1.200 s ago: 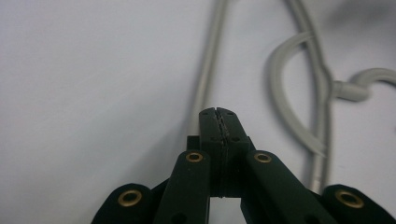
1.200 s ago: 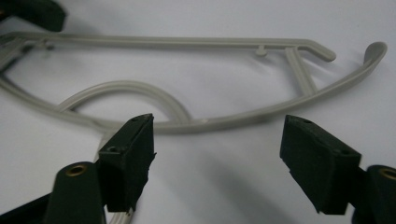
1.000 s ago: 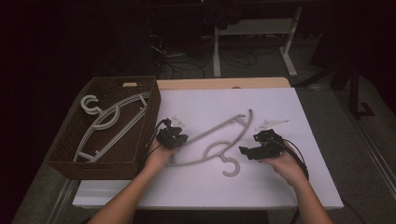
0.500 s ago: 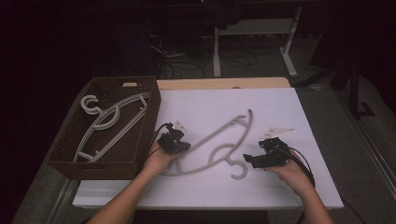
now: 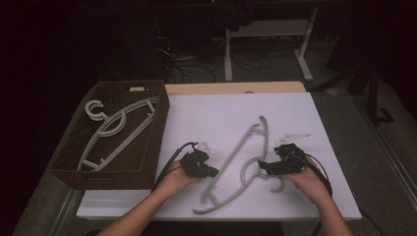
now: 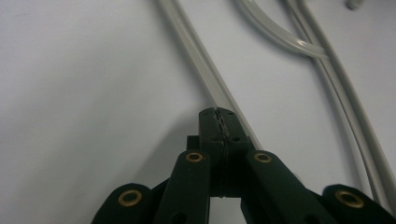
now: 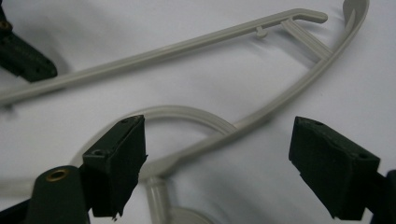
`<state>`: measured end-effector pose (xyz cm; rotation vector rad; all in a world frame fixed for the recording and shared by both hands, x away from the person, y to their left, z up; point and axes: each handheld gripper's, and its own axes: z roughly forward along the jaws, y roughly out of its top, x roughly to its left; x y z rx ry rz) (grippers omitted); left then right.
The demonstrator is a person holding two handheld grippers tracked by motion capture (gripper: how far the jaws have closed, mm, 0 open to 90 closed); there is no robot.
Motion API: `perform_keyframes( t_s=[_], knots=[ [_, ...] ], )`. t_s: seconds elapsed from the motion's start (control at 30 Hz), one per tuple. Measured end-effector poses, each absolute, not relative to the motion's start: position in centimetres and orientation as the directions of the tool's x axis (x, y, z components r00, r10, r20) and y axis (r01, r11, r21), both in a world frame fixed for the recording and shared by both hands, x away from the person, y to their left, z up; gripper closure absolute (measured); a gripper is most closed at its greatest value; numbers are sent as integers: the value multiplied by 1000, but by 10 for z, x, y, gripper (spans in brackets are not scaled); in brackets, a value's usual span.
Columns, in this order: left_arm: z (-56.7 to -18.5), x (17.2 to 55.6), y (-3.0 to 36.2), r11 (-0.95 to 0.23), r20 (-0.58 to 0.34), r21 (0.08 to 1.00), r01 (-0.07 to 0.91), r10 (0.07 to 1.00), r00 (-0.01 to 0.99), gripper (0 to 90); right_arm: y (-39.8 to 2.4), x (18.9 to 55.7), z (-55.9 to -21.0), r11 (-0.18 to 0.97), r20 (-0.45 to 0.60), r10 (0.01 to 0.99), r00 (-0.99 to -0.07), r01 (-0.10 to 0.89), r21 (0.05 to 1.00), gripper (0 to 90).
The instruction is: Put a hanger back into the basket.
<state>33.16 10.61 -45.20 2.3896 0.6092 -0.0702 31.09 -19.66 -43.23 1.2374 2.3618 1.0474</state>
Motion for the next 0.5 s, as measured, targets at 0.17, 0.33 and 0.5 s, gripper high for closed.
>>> perform_keyframes(
  t_s=[0.17, 0.33, 0.5],
  knots=[
    [-452, 327, 100, -677, -203, 603, 421, 381, 902, 851, -197, 313, -434, 379, 74, 804, -591, 604, 702, 187],
    [-449, 332, 113, -651, -188, 623, 433, 413, 891, 704, -199, 317, -432, 359, 70, 823, -564, 611, 705, 213],
    [-442, 336, 131, -612, -184, 652, 448, 446, 876, 503, -197, 333, -428, 321, 59, 864, -501, 636, 702, 304]
  ],
)
